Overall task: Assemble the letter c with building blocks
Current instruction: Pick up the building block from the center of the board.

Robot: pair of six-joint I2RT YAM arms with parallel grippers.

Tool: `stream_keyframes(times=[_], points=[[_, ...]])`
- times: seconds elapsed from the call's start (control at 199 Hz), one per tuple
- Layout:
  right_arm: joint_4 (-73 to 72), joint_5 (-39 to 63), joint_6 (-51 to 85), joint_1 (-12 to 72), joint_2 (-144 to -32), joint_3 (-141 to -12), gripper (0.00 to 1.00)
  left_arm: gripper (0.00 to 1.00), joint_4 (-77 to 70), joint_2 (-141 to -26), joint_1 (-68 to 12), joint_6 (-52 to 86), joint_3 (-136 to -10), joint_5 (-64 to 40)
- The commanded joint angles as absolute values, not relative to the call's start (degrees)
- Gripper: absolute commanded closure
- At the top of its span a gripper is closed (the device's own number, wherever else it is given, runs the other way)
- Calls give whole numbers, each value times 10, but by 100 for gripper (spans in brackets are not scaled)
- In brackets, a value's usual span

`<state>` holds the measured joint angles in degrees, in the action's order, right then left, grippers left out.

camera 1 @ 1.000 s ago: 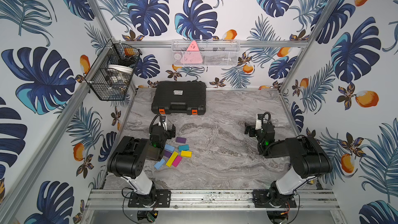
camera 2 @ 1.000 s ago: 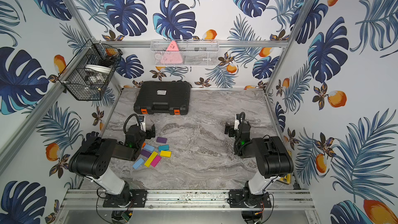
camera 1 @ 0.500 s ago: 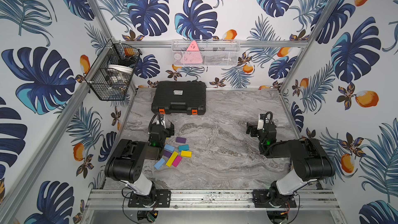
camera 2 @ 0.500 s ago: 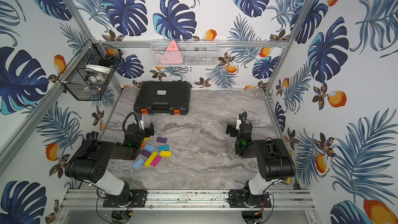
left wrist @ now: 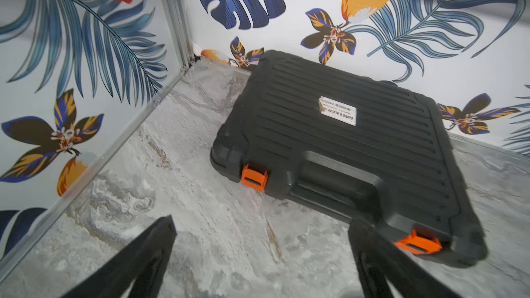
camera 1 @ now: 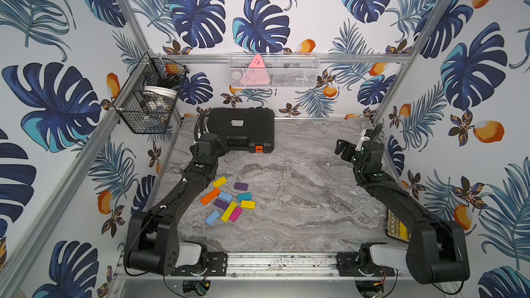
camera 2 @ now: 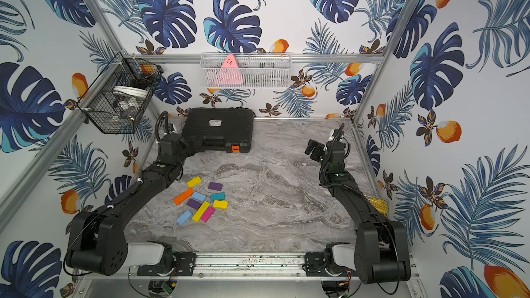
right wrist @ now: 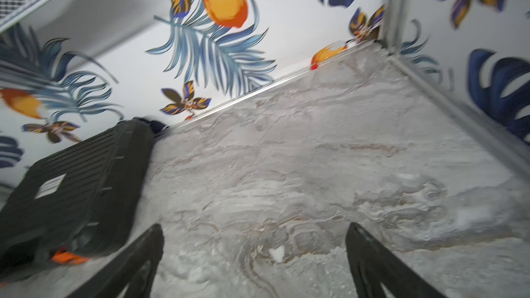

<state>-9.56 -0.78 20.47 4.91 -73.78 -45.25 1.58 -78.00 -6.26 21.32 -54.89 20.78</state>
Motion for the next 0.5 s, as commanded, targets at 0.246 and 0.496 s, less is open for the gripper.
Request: stream_keyframes(times=[0.246,0.496], points=[[239,-36,231,248,-781,-560,0,1,350,-799,-108,306,-624,27],[314,-122,297,290,-825,-592,0,1,395,-820,-166,288,-611,13]])
